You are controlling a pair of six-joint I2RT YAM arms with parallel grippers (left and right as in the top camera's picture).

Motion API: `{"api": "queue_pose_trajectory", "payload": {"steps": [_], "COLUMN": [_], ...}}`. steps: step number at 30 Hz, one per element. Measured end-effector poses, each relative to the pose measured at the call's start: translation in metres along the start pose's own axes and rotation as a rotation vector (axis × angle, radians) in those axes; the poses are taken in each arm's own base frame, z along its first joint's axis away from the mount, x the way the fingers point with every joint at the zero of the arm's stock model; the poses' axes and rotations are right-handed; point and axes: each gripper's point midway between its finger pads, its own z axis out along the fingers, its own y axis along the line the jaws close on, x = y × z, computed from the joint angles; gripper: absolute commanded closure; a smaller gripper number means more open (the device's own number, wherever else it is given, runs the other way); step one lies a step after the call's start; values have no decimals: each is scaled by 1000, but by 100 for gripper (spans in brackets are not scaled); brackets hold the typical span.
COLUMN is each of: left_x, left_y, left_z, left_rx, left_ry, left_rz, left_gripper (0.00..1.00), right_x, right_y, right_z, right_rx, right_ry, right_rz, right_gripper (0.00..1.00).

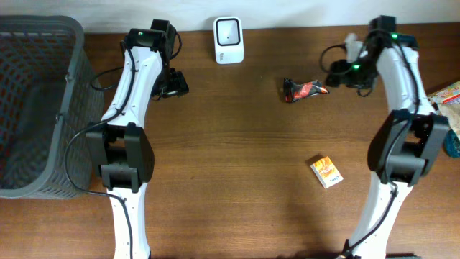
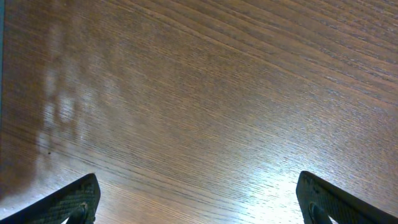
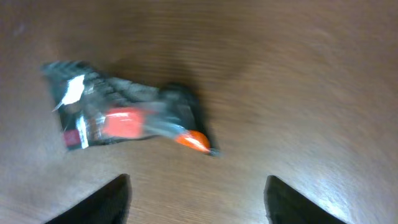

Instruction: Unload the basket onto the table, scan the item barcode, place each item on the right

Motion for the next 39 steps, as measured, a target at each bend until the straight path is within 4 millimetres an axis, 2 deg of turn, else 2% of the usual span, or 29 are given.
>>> {"api": "queue_pose_trajectory", "payload": {"steps": [3, 4, 7, 9, 12, 13, 14, 16, 21, 22, 24, 25, 27, 31, 34, 36, 37, 38, 39], "left_x": [0, 0, 0, 0, 0, 0, 0, 0, 0, 0, 0, 0, 0, 0, 0, 0, 0, 0, 0], "left_y": [0, 0, 0, 0, 0, 0, 0, 0, 0, 0, 0, 0, 0, 0, 0, 0, 0, 0, 0], "left_z": [0, 0, 0, 0, 0, 0, 0, 0, 0, 0, 0, 0, 0, 0, 0, 0, 0, 0, 0], "left_rx": [0, 0, 0, 0, 0, 0, 0, 0, 0, 0, 0, 0, -1, 0, 0, 0, 0, 0, 0], "left_ry": [0, 0, 0, -1, 0, 0, 0, -1, 0, 0, 0, 0, 0, 0, 0, 0, 0, 0, 0], "left_rz": [0, 0, 0, 0, 0, 0, 0, 0, 0, 0, 0, 0, 0, 0, 0, 0, 0, 0, 0], "left_gripper": [1, 1, 1, 1, 1, 1, 1, 1, 1, 1, 1, 1, 1, 1, 1, 1, 1, 1, 1], "right_x": [-18, -26, -38, -38, -29, -20, -11, 10, 31, 33, 19, 6, -13, -32, -25, -10, -2, 6, 10], "right_y": [30, 35, 37, 36, 35, 36, 40, 56, 80, 81, 78, 76, 75, 67, 58, 54, 52, 51, 51], "right_z": [8, 10, 10, 13, 28, 33, 37, 41, 42, 42, 45, 47, 49, 50, 55, 68, 76, 79, 80], "right_rx": [2, 7, 25, 29, 16, -2, -32, -105, -185, -192, -157, -127, -88, -2, 37, 20, 9, -4, -11], "right_ry": [-43, -69, -113, -112, -72, -37, -6, 64, 132, 139, 92, 44, -24, -68, -18, 45, 79, 106, 124], "right_rz": [-284, -339, -439, -506, -604, -642, -676, -747, -813, -812, -798, -789, -797, -817, -824, -813, -808, -798, -795], "right_gripper": [10, 6, 4, 4, 6, 7, 13, 16, 26, 30, 32, 32, 24, 21, 24, 32, 33, 33, 38]}}
